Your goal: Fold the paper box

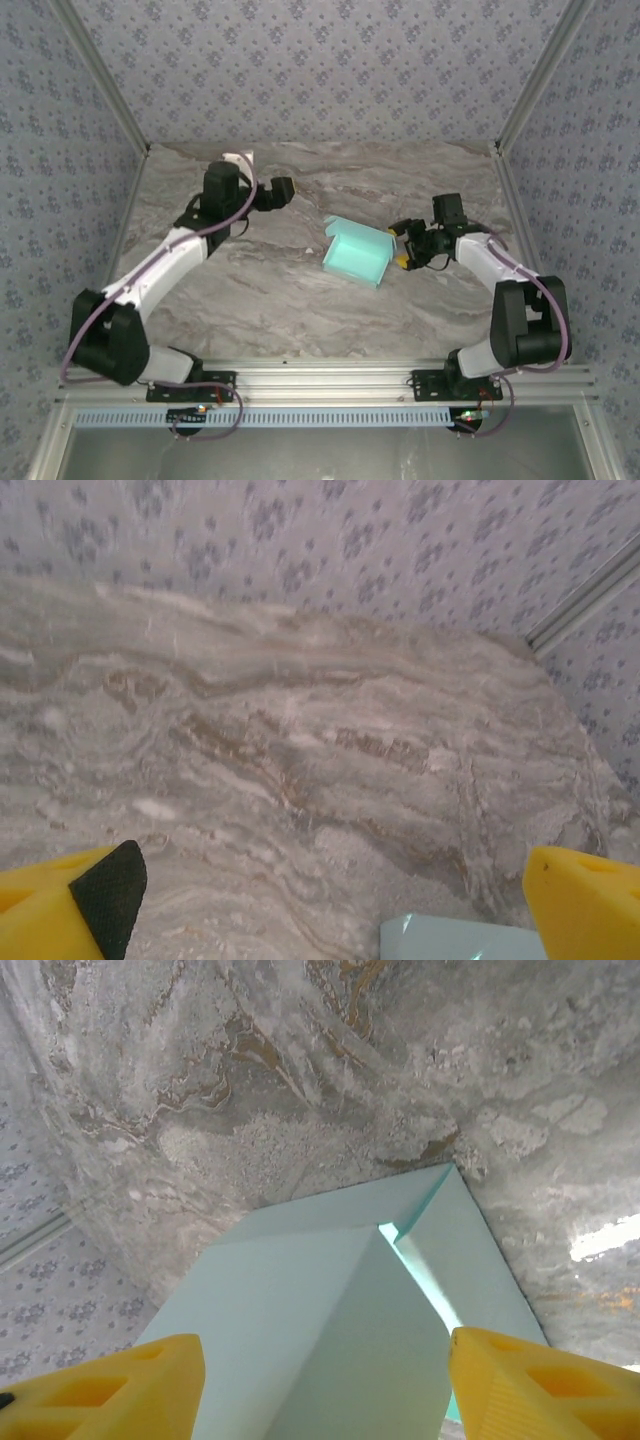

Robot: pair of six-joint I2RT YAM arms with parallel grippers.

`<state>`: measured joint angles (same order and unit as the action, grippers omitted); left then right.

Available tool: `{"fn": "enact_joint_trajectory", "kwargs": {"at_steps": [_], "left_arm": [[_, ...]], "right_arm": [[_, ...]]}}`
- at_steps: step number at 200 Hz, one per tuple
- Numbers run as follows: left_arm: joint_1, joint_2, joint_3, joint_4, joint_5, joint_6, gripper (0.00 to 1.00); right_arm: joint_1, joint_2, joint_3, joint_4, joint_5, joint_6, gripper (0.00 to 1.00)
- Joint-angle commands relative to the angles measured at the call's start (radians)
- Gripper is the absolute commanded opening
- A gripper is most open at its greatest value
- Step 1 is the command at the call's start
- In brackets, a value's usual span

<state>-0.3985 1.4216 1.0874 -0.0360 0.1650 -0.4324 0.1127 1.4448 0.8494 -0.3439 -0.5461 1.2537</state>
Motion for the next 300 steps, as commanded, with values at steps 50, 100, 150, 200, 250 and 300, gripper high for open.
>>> {"fn": "enact_joint_trajectory", "kwargs": {"at_steps": [50, 100, 150, 200, 250, 300], "left_arm": [[0.055, 0.423, 0.294, -0.366, 0.5, 0.014, 0.99], [0.053, 0.513, 0.311, -0.139, 0.73, -0.271, 0.95], [0.013, 0.54, 0.339, -0.095, 0.807, -0.418, 0.95], [-0.03, 0.55, 0.342, -0.121, 0.796, -0.408, 0.95], [-0.053, 0.541, 0.286, -0.053, 0.802, -0.458, 0.94], [-0.087, 0.514, 0.242, 0.008, 0.809, -0.51, 0.93]], "right_arm": [[-0.024, -0.064, -0.027, 0.009, -0.052, 0.136, 0.69], [-0.013, -0.069, -0.035, 0.059, -0.054, 0.186, 0.67], [0.014, -0.078, -0.039, 0.073, -0.042, 0.208, 0.66], [0.037, -0.078, -0.06, 0.112, -0.02, 0.242, 0.66], [0.077, -0.07, -0.052, 0.143, 0.013, 0.275, 0.65], [0.11, -0.037, -0.03, 0.16, 0.033, 0.295, 0.64]]}}
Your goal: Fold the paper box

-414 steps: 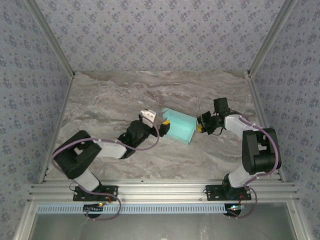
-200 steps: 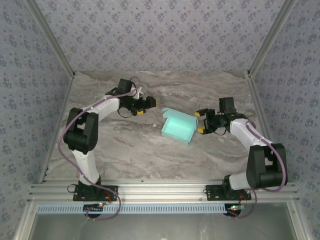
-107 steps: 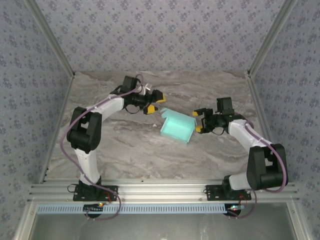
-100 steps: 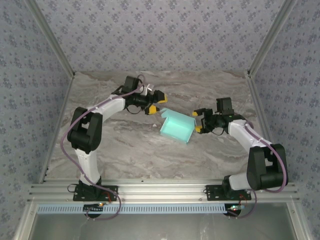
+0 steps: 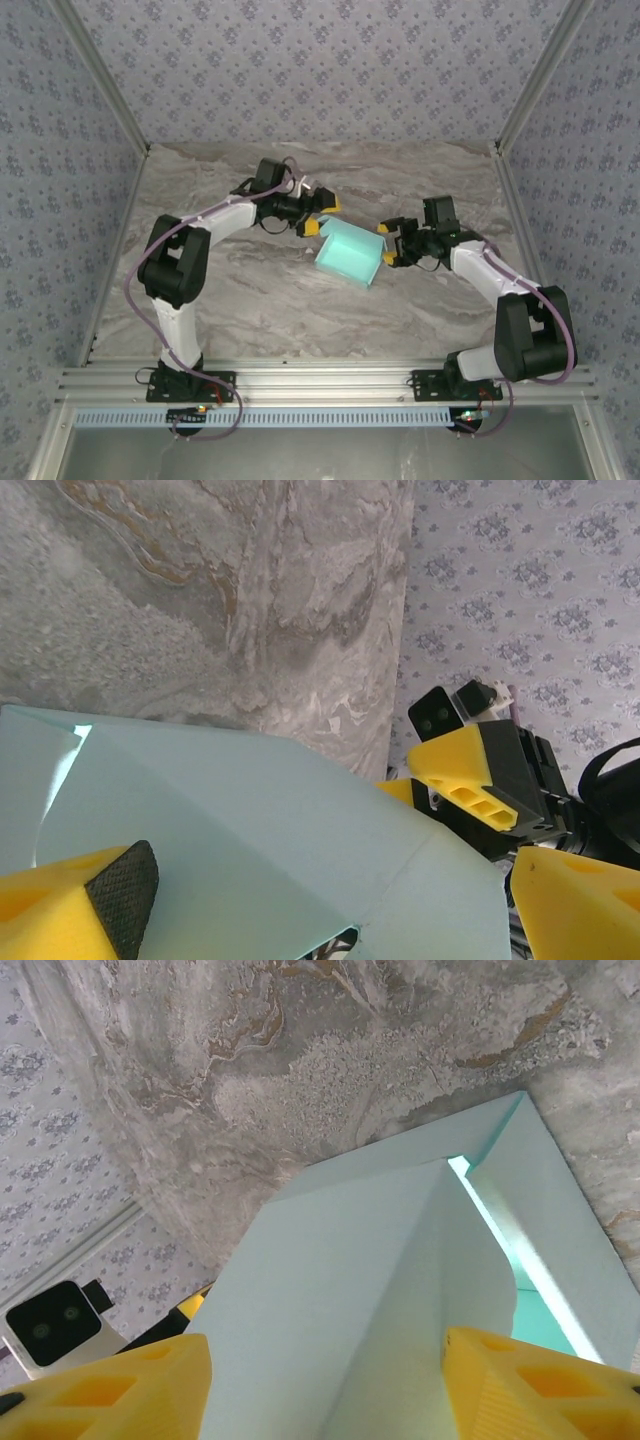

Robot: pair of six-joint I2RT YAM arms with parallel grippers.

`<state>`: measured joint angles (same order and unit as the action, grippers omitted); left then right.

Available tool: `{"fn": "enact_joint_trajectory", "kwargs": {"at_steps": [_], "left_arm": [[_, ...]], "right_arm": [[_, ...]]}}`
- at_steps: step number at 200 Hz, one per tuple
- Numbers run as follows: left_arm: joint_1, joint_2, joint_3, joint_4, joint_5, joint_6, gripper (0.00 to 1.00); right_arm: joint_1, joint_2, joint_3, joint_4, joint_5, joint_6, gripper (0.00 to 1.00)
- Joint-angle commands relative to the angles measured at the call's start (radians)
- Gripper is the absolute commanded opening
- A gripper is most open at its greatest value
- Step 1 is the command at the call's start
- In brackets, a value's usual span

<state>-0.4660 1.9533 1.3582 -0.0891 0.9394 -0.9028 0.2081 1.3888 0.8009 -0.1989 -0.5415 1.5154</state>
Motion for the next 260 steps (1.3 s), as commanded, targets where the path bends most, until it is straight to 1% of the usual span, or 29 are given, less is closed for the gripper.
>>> {"fn": "enact_joint_trajectory", "kwargs": {"at_steps": [1, 51, 78, 106, 135, 173, 184, 216, 240, 260], "left_arm": [[-0.02, -0.019, -0.03, 0.064, 0.035, -0.042, 0.93], [-0.034, -0.046, -0.09, 0.132, 0.028, -0.096, 0.92], [-0.044, -0.053, -0.101, 0.141, 0.015, -0.091, 0.9], [-0.06, -0.066, -0.135, 0.15, -0.028, -0.073, 0.85], [-0.071, -0.078, -0.166, 0.166, -0.059, -0.062, 0.81], [-0.089, -0.111, -0.185, 0.126, -0.13, -0.004, 0.73], [-0.101, -0.113, -0.185, 0.127, -0.135, -0.001, 0.72], [-0.131, -0.112, -0.182, 0.158, -0.138, -0.034, 0.71], [-0.135, -0.111, -0.184, 0.201, -0.138, -0.11, 0.69], [-0.136, -0.117, -0.181, 0.235, -0.132, -0.159, 0.7]], "right_arm": [[0.015, 0.02, 0.019, 0.016, 0.028, 0.033, 0.63], [0.043, 0.065, 0.043, 0.035, 0.054, 0.034, 0.58], [0.049, 0.084, 0.055, 0.032, 0.053, 0.006, 0.56], [0.047, 0.079, 0.05, -0.024, 0.076, -0.062, 0.54], [0.038, 0.079, 0.056, -0.084, 0.065, -0.161, 0.54], [0.02, 0.073, 0.068, -0.171, 0.076, -0.277, 0.54], [0.011, 0.073, 0.072, -0.185, 0.072, -0.304, 0.55], [-0.006, 0.08, 0.091, -0.223, 0.073, -0.361, 0.55], [-0.011, 0.084, 0.096, -0.236, 0.072, -0.383, 0.55], [-0.013, 0.088, 0.095, -0.231, 0.065, -0.385, 0.54]]}}
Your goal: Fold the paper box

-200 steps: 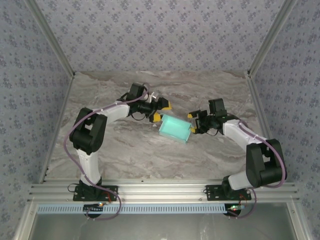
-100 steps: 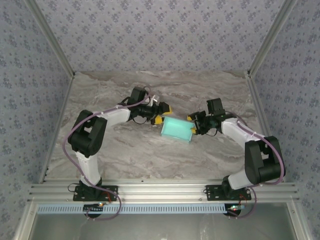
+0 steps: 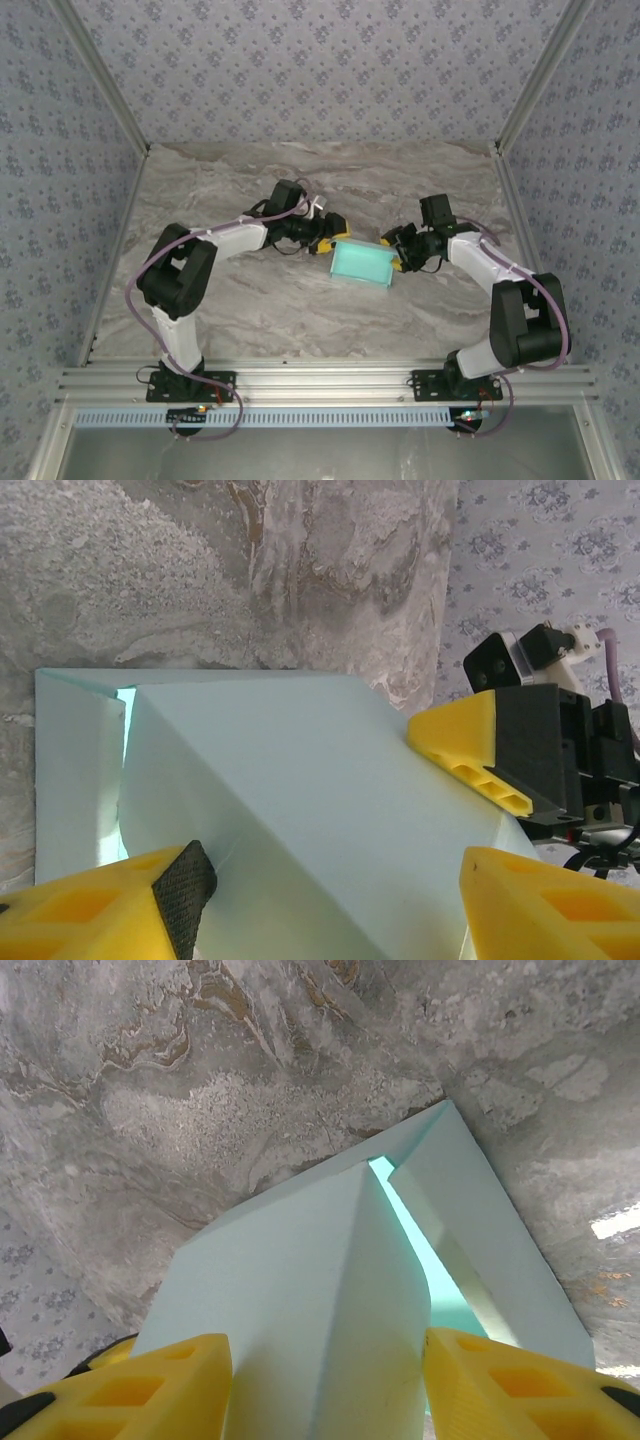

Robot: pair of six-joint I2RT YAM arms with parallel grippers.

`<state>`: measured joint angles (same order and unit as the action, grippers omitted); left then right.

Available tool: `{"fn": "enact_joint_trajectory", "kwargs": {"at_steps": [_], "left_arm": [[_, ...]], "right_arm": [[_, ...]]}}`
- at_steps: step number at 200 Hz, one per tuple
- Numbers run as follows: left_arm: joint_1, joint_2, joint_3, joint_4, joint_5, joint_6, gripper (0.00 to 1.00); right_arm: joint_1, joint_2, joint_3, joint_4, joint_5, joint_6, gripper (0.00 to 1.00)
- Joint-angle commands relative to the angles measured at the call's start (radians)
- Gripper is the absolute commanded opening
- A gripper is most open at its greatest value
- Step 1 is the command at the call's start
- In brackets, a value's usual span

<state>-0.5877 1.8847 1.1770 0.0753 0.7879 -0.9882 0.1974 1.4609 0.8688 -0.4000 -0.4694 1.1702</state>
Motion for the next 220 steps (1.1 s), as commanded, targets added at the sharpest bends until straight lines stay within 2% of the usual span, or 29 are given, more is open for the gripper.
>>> {"fn": "enact_joint_trajectory", "kwargs": {"at_steps": [1, 92, 114, 151, 184, 220], "left_arm": [[-0.015, -0.048, 0.001, 0.072, 0.019, -0.076, 0.7], [-0.069, -0.001, -0.003, 0.199, 0.042, -0.219, 0.72], [-0.072, 0.005, 0.014, 0.094, 0.019, -0.134, 0.72], [-0.073, -0.014, 0.061, -0.248, -0.136, 0.191, 0.71], [-0.074, -0.029, 0.037, -0.29, -0.198, 0.276, 0.68], [-0.074, -0.029, -0.007, -0.254, -0.244, 0.294, 0.65]], "right_arm": [[-0.002, 0.017, 0.027, -0.03, -0.007, -0.039, 0.54], [-0.023, 0.042, 0.05, -0.037, -0.049, -0.081, 0.58], [-0.026, 0.044, 0.063, -0.065, -0.04, -0.111, 0.59], [-0.027, 0.044, 0.07, -0.104, -0.012, -0.16, 0.59], [-0.03, 0.041, 0.083, -0.146, 0.016, -0.209, 0.59], [-0.032, 0.027, 0.111, -0.191, 0.049, -0.24, 0.6]]}}
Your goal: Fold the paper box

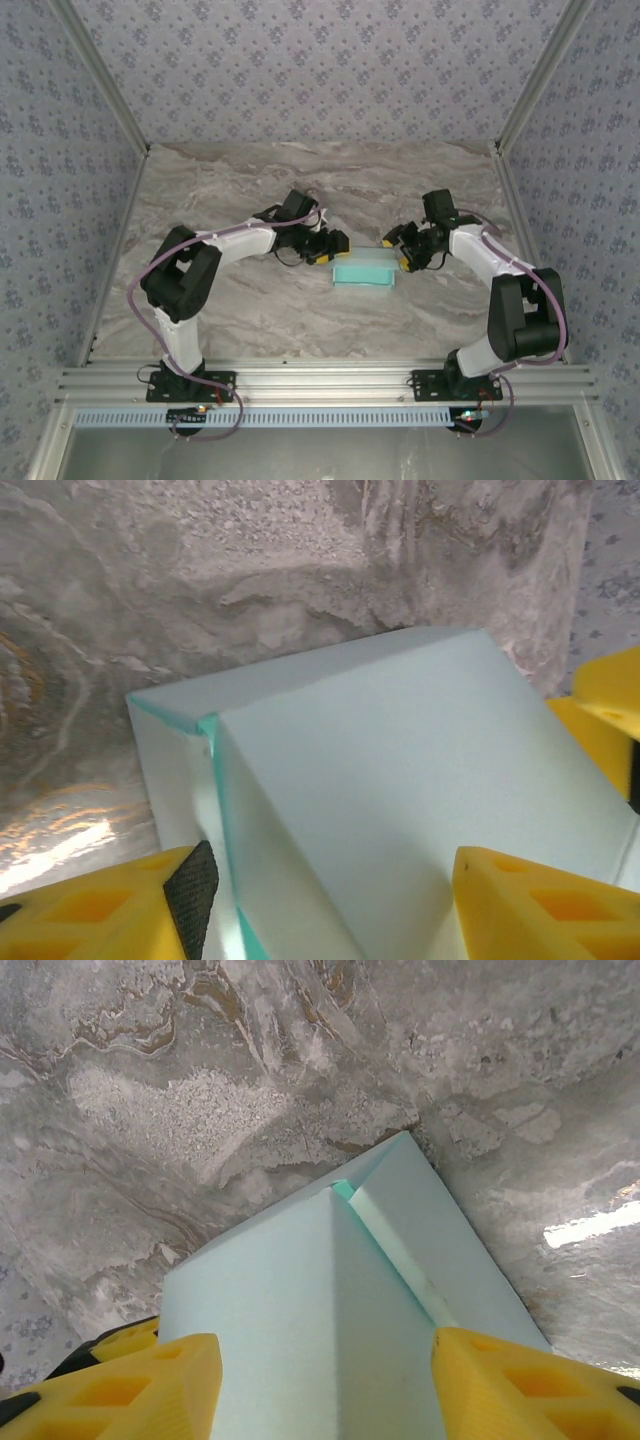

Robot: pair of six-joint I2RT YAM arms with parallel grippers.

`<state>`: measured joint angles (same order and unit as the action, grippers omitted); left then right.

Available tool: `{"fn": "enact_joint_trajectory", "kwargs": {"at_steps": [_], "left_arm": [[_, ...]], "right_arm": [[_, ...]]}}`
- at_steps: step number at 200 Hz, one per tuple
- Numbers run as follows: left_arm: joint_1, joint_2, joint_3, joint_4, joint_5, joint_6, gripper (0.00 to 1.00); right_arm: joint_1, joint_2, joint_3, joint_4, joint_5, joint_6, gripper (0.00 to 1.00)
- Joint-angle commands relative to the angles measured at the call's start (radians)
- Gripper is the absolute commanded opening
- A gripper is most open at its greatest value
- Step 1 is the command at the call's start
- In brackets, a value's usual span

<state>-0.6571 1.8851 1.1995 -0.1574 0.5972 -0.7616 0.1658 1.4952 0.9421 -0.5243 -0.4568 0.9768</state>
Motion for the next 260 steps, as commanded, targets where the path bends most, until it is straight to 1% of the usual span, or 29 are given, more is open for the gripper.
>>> {"fn": "enact_joint_trajectory", "kwargs": {"at_steps": [1, 17, 20, 45, 63, 84, 88, 105, 123, 148, 194, 220, 244, 260], "left_arm": [[-0.005, -0.03, -0.031, -0.021, -0.055, 0.068, 0.65], [-0.007, -0.037, -0.052, -0.008, -0.084, 0.081, 0.65], [-0.008, -0.038, -0.055, -0.009, -0.09, 0.084, 0.65], [-0.011, -0.043, -0.053, -0.06, -0.148, 0.136, 0.63], [-0.018, -0.052, -0.071, -0.068, -0.197, 0.167, 0.63], [-0.024, -0.052, -0.084, -0.064, -0.232, 0.182, 0.63], [-0.025, -0.053, -0.085, -0.064, -0.24, 0.186, 0.63], [-0.035, -0.066, -0.093, -0.071, -0.292, 0.203, 0.63], [-0.042, -0.084, -0.109, -0.071, -0.341, 0.22, 0.64], [-0.041, -0.098, -0.127, -0.064, -0.362, 0.229, 0.65], [-0.041, -0.128, -0.153, -0.047, -0.403, 0.247, 0.68], [-0.04, -0.155, -0.166, -0.037, -0.418, 0.269, 0.69], [-0.028, -0.189, -0.178, -0.037, -0.417, 0.275, 0.71], [-0.014, -0.221, -0.198, -0.022, -0.415, 0.277, 0.71]], "right_arm": [[0.001, -0.008, 0.038, -0.067, 0.036, -0.047, 0.6], [-0.003, -0.017, 0.047, -0.072, 0.037, -0.063, 0.6], [-0.005, -0.018, 0.049, -0.097, 0.038, -0.068, 0.6], [-0.007, -0.049, 0.054, -0.145, 0.067, -0.115, 0.6], [-0.006, -0.063, 0.06, -0.175, 0.096, -0.222, 0.6], [0.008, -0.086, 0.061, -0.215, 0.185, -0.339, 0.62], [0.013, -0.094, 0.057, -0.218, 0.203, -0.384, 0.63], [0.045, -0.116, 0.046, -0.22, 0.252, -0.491, 0.63], [0.092, -0.109, 0.055, -0.237, 0.306, -0.558, 0.63], [0.127, -0.081, 0.055, -0.232, 0.316, -0.596, 0.63], [0.147, -0.03, 0.039, -0.175, 0.241, -0.611, 0.59], [0.165, 0.011, 0.055, -0.175, 0.227, -0.619, 0.56], [0.206, 0.052, 0.047, -0.125, 0.191, -0.602, 0.54], [0.243, 0.084, 0.064, -0.107, 0.198, -0.588, 0.54]]}}
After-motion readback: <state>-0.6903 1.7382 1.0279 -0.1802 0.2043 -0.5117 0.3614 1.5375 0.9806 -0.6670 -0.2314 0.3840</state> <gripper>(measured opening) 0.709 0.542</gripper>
